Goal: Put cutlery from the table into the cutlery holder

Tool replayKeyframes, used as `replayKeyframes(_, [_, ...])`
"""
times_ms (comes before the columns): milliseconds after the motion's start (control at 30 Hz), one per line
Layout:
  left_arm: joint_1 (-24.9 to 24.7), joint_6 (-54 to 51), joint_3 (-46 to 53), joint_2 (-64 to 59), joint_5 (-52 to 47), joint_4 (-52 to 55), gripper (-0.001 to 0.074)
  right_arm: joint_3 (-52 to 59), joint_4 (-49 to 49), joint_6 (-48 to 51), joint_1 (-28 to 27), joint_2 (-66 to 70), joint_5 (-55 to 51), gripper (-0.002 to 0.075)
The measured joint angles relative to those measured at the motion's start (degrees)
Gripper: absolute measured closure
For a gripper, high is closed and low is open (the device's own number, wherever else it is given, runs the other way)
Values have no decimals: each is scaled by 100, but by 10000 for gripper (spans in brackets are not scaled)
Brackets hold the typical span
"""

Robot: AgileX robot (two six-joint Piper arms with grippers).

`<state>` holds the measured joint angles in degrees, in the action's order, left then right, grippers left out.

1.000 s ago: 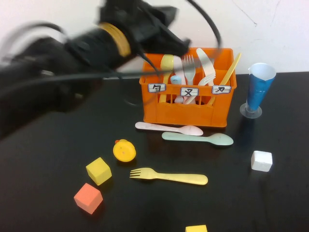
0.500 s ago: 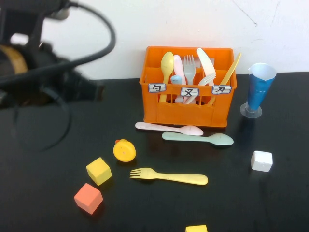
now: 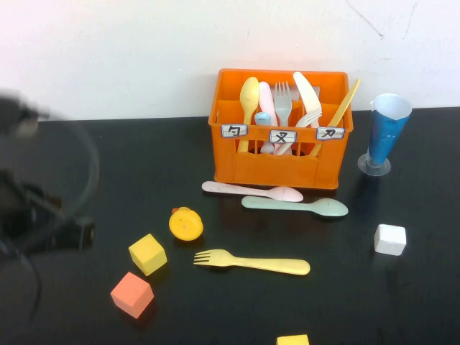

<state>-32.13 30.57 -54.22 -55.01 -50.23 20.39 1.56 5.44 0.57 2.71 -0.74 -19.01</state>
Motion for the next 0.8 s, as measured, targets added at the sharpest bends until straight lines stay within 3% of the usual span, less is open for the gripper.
replayKeyframes(133, [400, 292, 1290, 766, 1217, -5, 735, 0, 0, 0, 0, 0, 0, 729])
replayKeyframes(400, [2153, -319, 3391, 2974, 3095, -553, 736, 0, 0, 0, 0, 0, 0, 729])
replayKeyframes(600, [3025, -1995, 4526, 4555, 3289, -1587, 736, 0, 0, 0, 0, 0, 0, 729])
replayKeyframes(800, [3343, -2406, 5266, 5495, 3277, -2291, 736, 0, 0, 0, 0, 0, 0, 729])
